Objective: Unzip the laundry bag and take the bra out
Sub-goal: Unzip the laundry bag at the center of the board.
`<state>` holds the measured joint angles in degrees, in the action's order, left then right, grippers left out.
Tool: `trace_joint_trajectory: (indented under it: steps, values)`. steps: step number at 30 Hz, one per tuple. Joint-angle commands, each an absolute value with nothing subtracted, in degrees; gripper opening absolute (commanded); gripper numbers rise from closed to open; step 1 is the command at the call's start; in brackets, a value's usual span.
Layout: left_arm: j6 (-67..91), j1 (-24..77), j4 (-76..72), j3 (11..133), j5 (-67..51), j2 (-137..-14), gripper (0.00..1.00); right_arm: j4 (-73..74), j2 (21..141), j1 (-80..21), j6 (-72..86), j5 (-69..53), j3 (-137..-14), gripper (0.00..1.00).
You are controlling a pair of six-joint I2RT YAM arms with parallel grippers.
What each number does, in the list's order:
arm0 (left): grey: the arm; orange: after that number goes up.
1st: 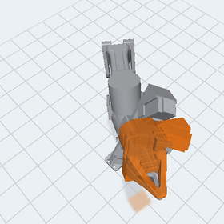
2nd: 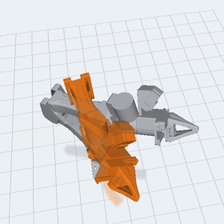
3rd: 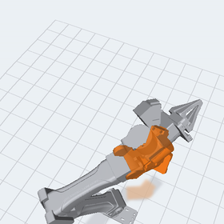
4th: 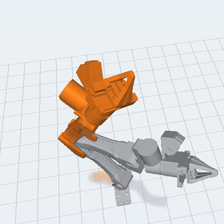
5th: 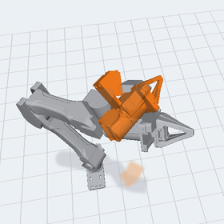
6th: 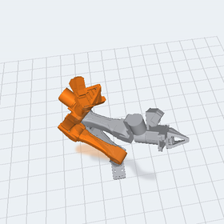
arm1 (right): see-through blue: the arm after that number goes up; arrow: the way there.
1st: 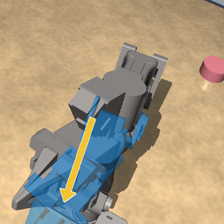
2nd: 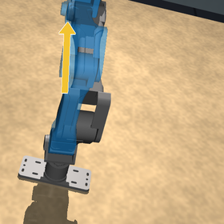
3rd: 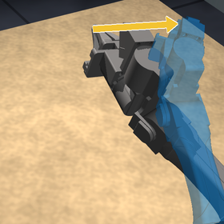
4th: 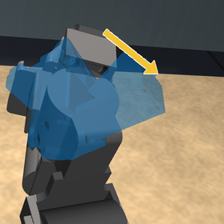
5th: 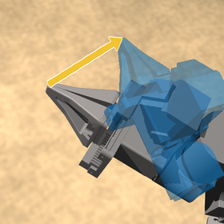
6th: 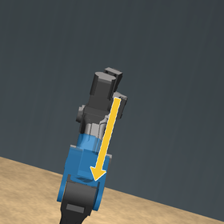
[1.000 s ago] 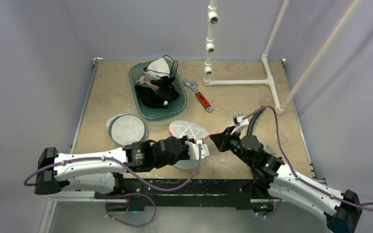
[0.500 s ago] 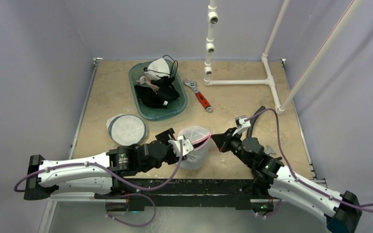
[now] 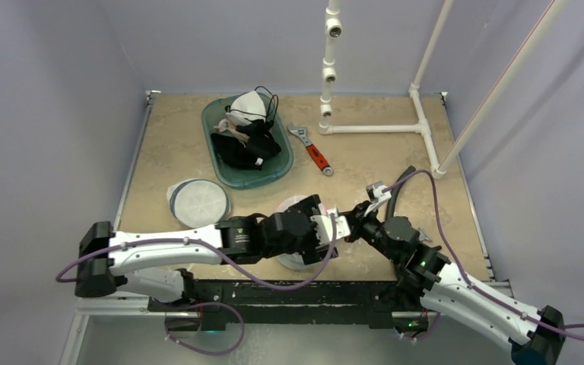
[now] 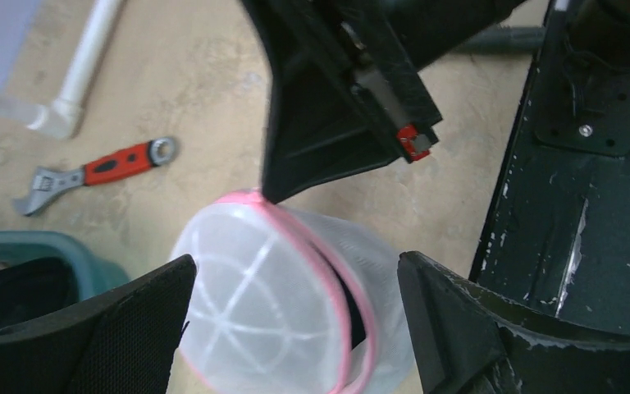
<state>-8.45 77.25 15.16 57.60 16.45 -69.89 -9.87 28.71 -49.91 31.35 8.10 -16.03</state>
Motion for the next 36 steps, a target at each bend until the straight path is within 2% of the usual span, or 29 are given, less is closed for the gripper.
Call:
trace_joint_trajectory:
  steps: [1, 7, 15, 16, 23, 27, 28, 36]
  values:
    - [-6.2, 77.5, 9.4, 58.4, 12.4, -75.0, 0.92, -9.4, 27.4, -49.9, 29.8, 7.4, -18.8, 0.0]
    - [-4.7, 77.6, 5.1, 55.7, 19.0, -78.8, 0.91, -9.9, 26.6, -49.9, 29.7, 5.1, -18.8, 0.0]
    - [-7.4, 77.4, 0.8, 53.4, 26.0, -79.6, 0.8, -12.5, 26.5, -49.9, 28.3, -0.6, -18.5, 0.0]
    - [-7.9, 77.4, 0.9, 53.4, 26.2, -79.7, 0.76, -12.8, 26.5, -49.9, 28.2, -1.7, -18.5, 0.0]
    - [-10.4, 76.9, 3.6, 53.4, 23.0, -78.6, 0.24, -13.2, 25.7, -49.8, 28.3, -3.8, -19.7, 0.0]
    - [-13.3, 76.9, 3.6, 50.0, 20.1, -73.4, 0.03, -12.2, 25.0, -49.9, 29.3, -2.8, -21.5, 0.0]
    - [-14.0, 76.9, 3.5, 49.3, 19.5, -72.2, 0.0, -12.0, 25.0, -49.9, 29.5, -2.7, -21.9, 0.0]
    - [-16.6, 76.9, 7.7, 47.9, 20.0, -66.5, 0.0, -11.3, 26.3, -49.9, 30.2, -0.3, -23.4, 0.0]
